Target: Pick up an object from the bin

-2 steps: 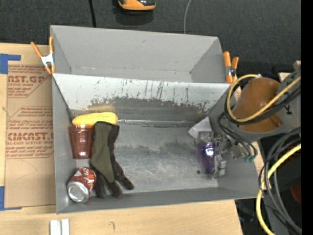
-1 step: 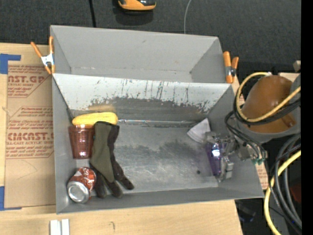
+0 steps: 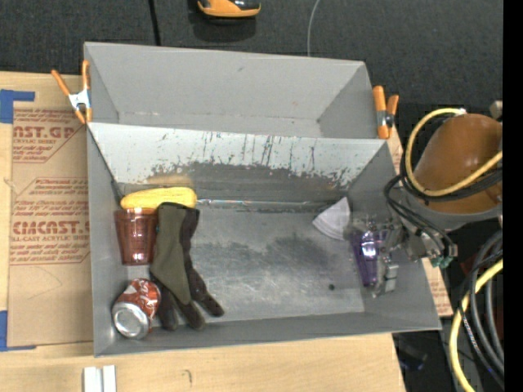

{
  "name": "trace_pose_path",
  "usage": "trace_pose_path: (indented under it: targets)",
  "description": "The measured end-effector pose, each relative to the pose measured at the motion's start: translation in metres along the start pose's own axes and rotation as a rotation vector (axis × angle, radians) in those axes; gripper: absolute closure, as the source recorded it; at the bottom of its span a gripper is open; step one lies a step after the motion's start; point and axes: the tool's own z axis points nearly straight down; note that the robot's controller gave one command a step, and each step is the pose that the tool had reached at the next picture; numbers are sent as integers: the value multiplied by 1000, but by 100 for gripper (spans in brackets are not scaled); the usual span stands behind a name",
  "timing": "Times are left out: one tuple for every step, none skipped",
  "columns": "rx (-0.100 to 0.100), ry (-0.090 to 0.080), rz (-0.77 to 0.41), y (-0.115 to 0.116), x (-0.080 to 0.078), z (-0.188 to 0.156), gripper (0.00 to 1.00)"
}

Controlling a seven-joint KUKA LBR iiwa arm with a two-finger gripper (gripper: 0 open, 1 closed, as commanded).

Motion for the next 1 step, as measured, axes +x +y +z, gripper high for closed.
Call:
trace_pose_path:
  targets:
    - [-2, 6, 54, 28, -4, -34, 100]
